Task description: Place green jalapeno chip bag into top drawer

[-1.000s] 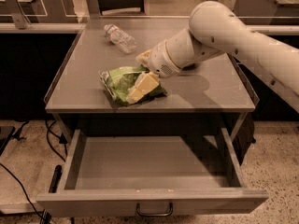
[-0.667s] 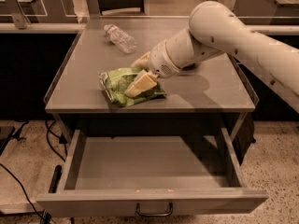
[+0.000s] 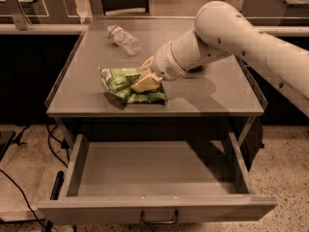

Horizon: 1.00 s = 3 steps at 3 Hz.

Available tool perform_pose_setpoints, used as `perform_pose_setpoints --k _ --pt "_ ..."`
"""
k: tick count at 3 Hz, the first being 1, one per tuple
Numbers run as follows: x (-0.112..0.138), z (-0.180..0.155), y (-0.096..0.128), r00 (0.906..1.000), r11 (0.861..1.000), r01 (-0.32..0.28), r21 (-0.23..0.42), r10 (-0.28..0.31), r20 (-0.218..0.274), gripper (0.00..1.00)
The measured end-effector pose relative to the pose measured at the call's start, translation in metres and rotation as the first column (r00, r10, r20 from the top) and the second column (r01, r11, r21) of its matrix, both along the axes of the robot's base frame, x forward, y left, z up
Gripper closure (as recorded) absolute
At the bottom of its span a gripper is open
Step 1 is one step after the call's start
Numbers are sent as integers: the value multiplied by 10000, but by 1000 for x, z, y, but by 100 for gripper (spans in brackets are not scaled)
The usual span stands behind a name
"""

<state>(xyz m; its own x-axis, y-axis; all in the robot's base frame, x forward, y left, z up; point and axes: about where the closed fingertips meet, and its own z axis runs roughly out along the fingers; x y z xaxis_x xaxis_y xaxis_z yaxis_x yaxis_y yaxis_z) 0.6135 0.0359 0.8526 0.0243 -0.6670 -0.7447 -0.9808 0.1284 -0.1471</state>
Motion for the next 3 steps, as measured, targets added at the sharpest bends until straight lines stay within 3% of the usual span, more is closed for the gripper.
perform_pose_setpoints --k 1,2,3 --pt "-1 3 -3 10000 10000 48 65 -49 28 100" --pt "-13 10 -13 9997 9992 235 331 -235 3 100" --pt "-50 23 -29 9984 9960 530 718 -512 -259 100"
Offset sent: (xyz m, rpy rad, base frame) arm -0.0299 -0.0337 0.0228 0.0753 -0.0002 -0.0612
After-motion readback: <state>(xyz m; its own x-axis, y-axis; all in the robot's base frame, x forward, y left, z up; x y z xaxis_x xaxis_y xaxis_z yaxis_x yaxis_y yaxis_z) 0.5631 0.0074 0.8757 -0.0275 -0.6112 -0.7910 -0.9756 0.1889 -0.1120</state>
